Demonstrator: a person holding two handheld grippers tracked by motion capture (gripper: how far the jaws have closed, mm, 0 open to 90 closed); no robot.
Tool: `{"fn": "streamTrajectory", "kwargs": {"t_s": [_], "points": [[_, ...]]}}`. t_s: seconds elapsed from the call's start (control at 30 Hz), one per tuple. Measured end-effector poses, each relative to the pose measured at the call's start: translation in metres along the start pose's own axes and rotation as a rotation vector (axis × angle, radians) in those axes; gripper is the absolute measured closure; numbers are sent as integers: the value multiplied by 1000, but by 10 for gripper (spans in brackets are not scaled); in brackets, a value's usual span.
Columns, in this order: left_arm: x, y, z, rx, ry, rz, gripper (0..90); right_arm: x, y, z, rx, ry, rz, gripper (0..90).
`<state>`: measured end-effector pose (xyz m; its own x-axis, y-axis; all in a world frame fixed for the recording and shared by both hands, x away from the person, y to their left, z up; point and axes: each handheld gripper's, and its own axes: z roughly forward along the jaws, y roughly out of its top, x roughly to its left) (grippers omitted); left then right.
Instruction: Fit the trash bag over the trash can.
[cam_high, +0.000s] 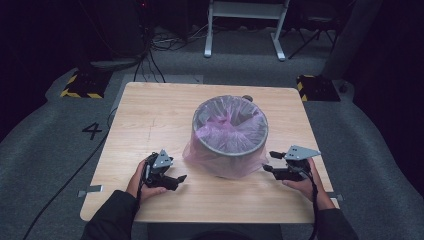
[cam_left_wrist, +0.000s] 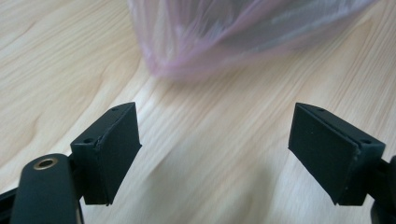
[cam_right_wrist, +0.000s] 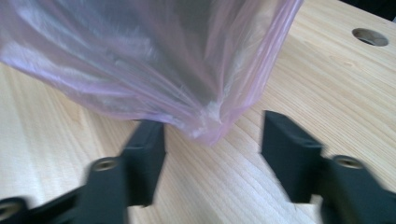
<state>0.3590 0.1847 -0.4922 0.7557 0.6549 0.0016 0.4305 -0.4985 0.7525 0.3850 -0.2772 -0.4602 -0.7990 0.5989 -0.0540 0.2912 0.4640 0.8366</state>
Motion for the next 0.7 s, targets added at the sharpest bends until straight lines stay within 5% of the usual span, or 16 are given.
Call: {"fn": "streamTrajectory", "kwargs": {"t_s": [0.2, 0.5, 0.7], "points": [[-1, -12, -4, 44, 31, -24, 180, -1, 5, -22, -61, 5, 40, 272], [2, -17, -3, 62, 24, -38, 164, 11, 21, -38, -67, -32, -16, 245], [3, -17, -2, 62, 29, -31, 152, 13, 32, -48, -99, -58, -12, 244]]}}
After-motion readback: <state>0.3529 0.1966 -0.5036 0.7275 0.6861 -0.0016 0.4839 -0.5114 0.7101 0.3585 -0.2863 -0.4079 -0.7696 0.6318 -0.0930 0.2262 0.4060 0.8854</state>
